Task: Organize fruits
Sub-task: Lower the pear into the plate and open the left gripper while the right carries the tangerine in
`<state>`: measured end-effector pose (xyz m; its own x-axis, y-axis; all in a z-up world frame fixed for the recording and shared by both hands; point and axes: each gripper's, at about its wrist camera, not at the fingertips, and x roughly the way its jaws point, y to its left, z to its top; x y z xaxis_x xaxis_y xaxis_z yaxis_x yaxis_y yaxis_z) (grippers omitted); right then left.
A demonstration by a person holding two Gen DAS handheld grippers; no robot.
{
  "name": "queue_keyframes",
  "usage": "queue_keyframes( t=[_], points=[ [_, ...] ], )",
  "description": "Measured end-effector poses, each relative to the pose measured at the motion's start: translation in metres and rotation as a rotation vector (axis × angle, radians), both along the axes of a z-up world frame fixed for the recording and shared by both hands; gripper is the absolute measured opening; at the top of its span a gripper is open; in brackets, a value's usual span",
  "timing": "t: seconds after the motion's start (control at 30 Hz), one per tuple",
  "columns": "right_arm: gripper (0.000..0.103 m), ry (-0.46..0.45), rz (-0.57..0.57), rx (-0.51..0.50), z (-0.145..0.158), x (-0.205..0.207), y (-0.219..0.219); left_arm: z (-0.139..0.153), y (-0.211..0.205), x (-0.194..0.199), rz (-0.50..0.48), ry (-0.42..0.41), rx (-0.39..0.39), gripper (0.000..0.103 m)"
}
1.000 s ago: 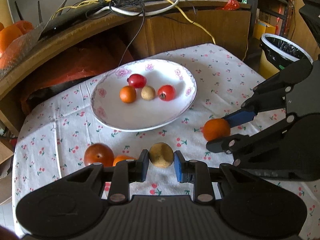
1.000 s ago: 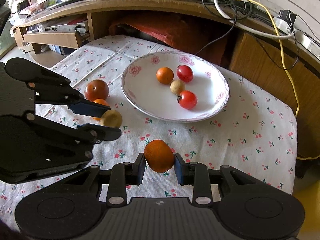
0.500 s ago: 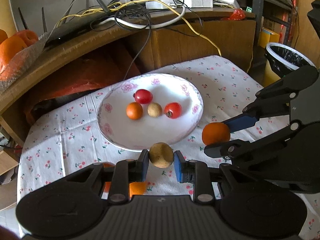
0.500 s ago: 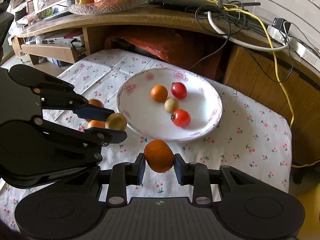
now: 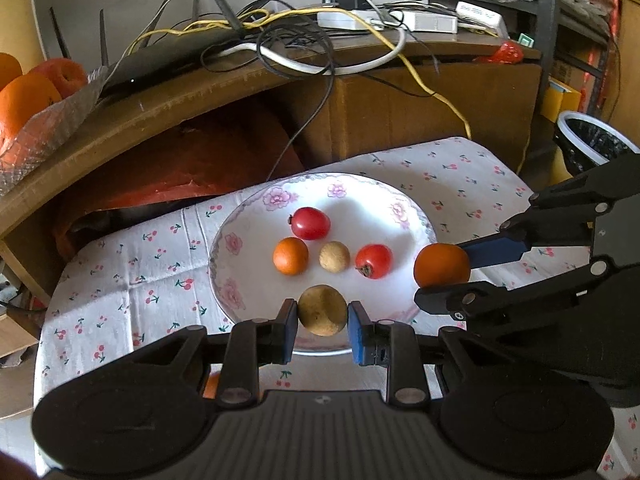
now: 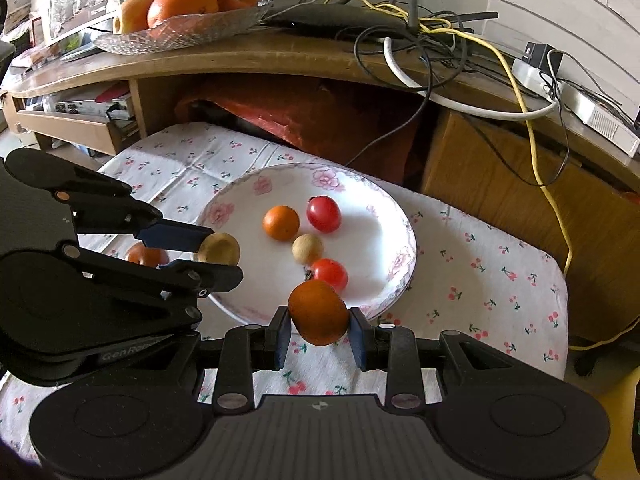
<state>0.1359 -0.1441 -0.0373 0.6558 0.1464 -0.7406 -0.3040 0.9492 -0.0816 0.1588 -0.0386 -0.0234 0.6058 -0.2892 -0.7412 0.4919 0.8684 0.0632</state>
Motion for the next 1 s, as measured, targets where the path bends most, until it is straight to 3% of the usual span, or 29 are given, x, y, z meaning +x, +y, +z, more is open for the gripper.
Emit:
queue_keyframes(
  t=[1.0],
  points=[
    [0.028, 0.016, -0.008, 0.014, -0.02, 0.027, 0.006, -0.025, 0.005, 0.032, 0.054, 0.06, 0.008, 0.035]
  ],
)
